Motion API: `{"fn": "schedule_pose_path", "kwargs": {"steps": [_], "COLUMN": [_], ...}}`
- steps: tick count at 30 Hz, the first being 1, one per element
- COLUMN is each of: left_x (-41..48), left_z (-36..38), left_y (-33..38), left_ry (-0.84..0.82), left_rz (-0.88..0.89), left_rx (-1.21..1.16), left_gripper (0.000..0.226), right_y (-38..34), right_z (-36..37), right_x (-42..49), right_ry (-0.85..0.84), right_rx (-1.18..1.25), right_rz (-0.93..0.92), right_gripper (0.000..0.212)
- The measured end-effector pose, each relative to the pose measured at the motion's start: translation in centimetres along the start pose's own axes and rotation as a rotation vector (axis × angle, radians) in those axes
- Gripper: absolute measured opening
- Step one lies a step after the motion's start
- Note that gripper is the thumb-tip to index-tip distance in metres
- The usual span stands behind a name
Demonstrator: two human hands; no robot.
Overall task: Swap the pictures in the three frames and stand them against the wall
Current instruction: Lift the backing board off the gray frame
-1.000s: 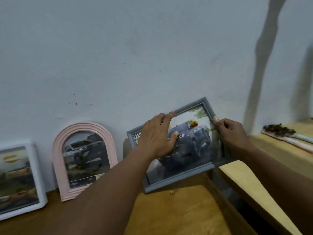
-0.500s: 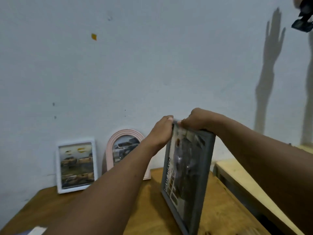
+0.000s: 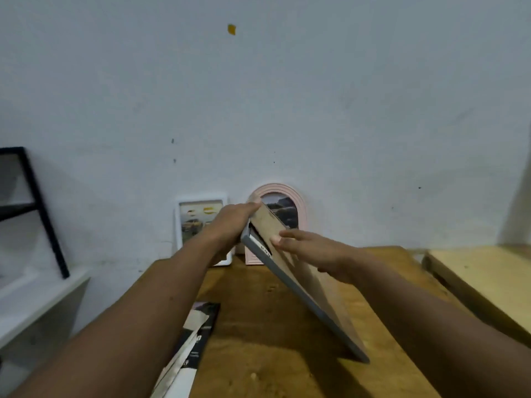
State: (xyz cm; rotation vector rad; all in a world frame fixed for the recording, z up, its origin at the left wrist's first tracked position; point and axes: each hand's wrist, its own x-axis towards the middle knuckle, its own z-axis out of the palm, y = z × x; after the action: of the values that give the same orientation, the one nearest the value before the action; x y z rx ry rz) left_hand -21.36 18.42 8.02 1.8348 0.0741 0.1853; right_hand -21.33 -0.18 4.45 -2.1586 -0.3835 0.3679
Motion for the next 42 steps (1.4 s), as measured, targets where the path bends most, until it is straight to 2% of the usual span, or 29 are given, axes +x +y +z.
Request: {"fn": "schedule_pose_path", "kwargs": {"steps": [3,6,9,12,14,15,17,19,25,28,30,31,35,42], "left_x": [-0.5,-1.6,-2.4,-2.1,-2.0,-1.9,-1.6,-1.1,0.1,0.1,0.5,0.7,1.4,1.3], "left_z": [-1.6,-1.3,-0.1,0.6,0.9,0.9,0.8,0.4,-0.6,-0.9,-1.0,-1.0,-0.8,-0.9], "left_y": [-4.5,-8.7,-12.2,-15.5,-17.0,-17.3,-17.8,-18.5,-19.2,-18.3,-18.2,-18.2,-18.5,-18.1], "left_ry": [0.035,0.046,0.026,0.017,0.023,0.029,0.027,0.016,-0.026,-0.047,-0.030,-0.020,-0.003,0.006], "left_rz": [-0.120,-0.251,-0.325,-0.377,-0.340,-0.318,-0.270,-0.226,-0.241,-0.259,-0.235,-0.225,-0.209,-0.197], "left_rx": [-0.019,-0.083,-0.108,-0.111,-0.087,-0.066,-0.030,-0.022,-0.106,-0.129,-0.131,-0.135,-0.118,-0.129], "left_gripper": [0.049,0.045,0.047,0.065,0.067,0.074,0.106,0.118,0.094,0.068,0.045,0.041,0.045,0.050], "right_y": [3.1,5.8,7.5,8.6,9.1,9.3,9.3,9.0,7.3,6.9,6.7,6.4,5.3,3.7], "right_z": [5.1,8.9,11.1,12.1,12.7,13.1,13.3,13.0,12.8,12.6,12.3,12.2,11.4,11.6], "right_x": [0.2,1.3,2.1,2.5,2.7,2.9,3.6,4.7,6.8,7.1,7.0,7.1,7.5,7.5], "right_ry": [0.084,0.183,0.171,0.136,0.118,0.123,0.134,0.119,0.089,0.097,0.117,0.122,0.073,0.012], "right_rx": [-0.041,-0.338,-0.524,-0.624,-0.685,-0.710,-0.729,-0.726,-0.793,-0.888,-0.991,-1.039,-1.130,-1.108], "right_rz": [-0.074,-0.069,-0.034,0.010,0.036,0.037,0.026,0.028,0.111,0.049,-0.059,-0.121,-0.275,-0.505], "right_gripper": [0.084,0.094,0.103,0.110,0.112,0.113,0.113,0.113,0.121,0.115,0.105,0.099,0.077,0.045]}}
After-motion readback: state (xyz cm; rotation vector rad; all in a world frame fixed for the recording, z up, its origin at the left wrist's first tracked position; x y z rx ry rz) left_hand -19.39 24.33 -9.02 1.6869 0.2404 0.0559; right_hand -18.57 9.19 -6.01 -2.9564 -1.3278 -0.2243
